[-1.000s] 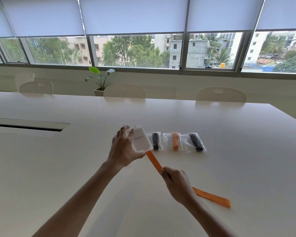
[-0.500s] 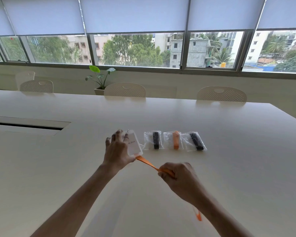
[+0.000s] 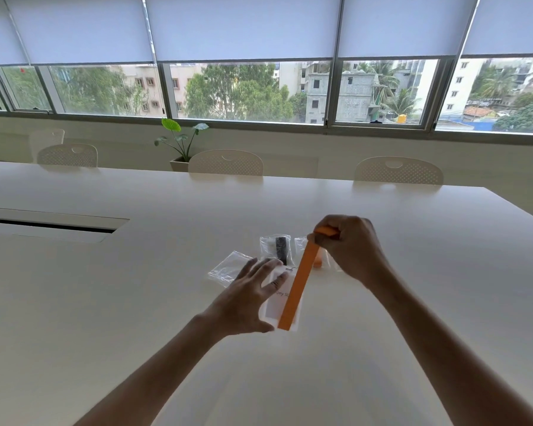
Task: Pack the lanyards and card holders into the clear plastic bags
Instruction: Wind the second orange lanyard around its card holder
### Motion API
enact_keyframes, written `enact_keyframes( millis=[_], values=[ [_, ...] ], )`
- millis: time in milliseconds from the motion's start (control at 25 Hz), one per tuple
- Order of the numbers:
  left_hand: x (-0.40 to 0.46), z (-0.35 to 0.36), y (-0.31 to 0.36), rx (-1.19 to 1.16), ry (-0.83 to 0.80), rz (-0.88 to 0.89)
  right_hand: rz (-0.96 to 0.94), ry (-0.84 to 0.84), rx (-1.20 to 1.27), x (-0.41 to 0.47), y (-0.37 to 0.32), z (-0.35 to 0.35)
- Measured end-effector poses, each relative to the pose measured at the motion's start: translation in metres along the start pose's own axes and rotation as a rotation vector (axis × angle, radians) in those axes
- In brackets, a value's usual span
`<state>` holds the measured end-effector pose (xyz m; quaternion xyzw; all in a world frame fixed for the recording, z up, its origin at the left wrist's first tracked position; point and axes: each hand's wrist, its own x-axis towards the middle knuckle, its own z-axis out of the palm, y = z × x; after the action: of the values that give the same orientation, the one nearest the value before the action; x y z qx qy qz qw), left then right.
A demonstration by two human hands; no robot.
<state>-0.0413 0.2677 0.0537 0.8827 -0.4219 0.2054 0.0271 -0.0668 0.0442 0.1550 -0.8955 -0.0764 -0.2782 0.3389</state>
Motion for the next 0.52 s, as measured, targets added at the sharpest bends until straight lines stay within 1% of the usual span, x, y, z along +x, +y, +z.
enact_keyframes(
  millis=[160,320,400,520],
  values=[
    [0.001,-0.008,0.011,-0.175,0.021,0.034,0.026,0.017,-0.035,0.021,0.016,0.007],
    [0.0,-0.014,0.022,-0.229,0.117,0.063,0.087,-0.008,-0.01,0.028,0.032,0.024],
    [0.001,-0.016,0.026,-0.271,0.169,0.039,0.154,-0.039,0.064,0.026,0.041,0.032],
    [0.002,-0.02,0.029,-0.293,0.197,-0.013,0.332,-0.148,0.33,0.014,0.053,0.044]
  ],
)
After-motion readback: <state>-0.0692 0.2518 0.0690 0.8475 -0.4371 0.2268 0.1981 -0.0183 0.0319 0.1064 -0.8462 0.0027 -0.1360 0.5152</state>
